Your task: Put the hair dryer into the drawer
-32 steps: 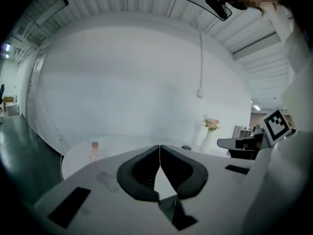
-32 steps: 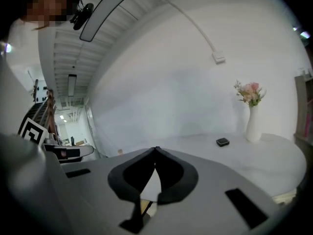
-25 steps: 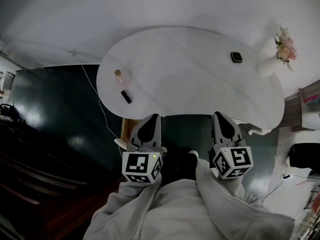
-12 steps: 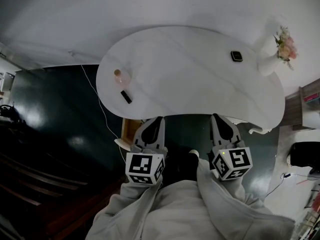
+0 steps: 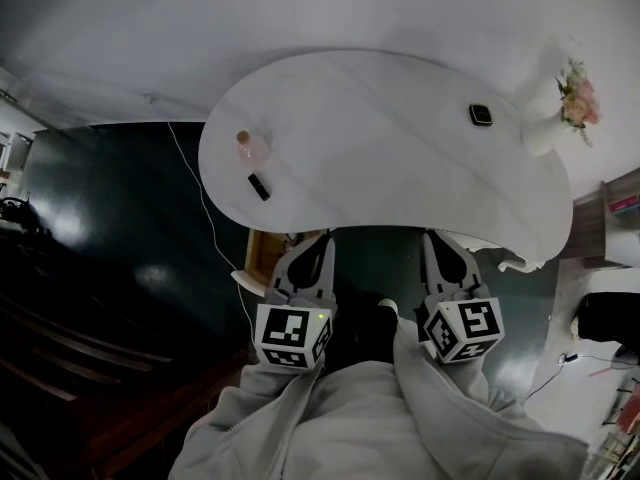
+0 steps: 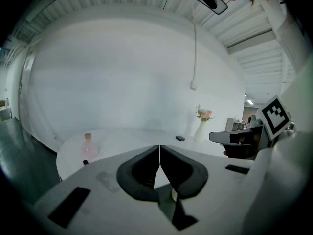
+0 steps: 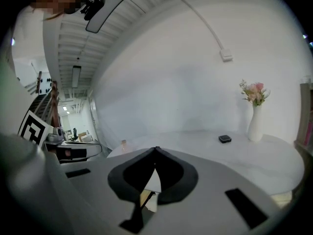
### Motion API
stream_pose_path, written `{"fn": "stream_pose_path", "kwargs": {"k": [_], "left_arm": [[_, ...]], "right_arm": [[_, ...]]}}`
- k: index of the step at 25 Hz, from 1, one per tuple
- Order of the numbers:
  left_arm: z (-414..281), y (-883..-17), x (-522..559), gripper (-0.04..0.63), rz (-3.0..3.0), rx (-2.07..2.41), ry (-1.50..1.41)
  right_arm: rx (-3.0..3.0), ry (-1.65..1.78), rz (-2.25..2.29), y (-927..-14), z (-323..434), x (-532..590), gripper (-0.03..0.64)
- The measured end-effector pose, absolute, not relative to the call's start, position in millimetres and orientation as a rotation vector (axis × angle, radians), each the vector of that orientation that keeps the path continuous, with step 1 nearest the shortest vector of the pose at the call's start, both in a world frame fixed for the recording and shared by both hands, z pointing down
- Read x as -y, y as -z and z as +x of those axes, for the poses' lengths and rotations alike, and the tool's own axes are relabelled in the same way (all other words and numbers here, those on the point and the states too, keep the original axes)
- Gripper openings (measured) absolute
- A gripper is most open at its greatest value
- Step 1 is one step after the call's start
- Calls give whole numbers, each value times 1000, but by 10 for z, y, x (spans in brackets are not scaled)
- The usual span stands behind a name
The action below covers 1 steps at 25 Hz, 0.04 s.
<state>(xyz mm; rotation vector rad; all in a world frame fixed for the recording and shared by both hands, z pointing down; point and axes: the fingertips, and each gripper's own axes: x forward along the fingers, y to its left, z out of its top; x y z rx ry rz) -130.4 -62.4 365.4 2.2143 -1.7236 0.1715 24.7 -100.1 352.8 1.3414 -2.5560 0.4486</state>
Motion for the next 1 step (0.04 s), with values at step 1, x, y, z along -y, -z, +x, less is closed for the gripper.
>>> {"fn": "stream_pose_path", "kwargs": {"k": [1], "left_arm": [[-1314,-3654,618,18,2214,1724,-172]], "right_arm": [[2556,-449,1342,-3530,238,995,48]]}}
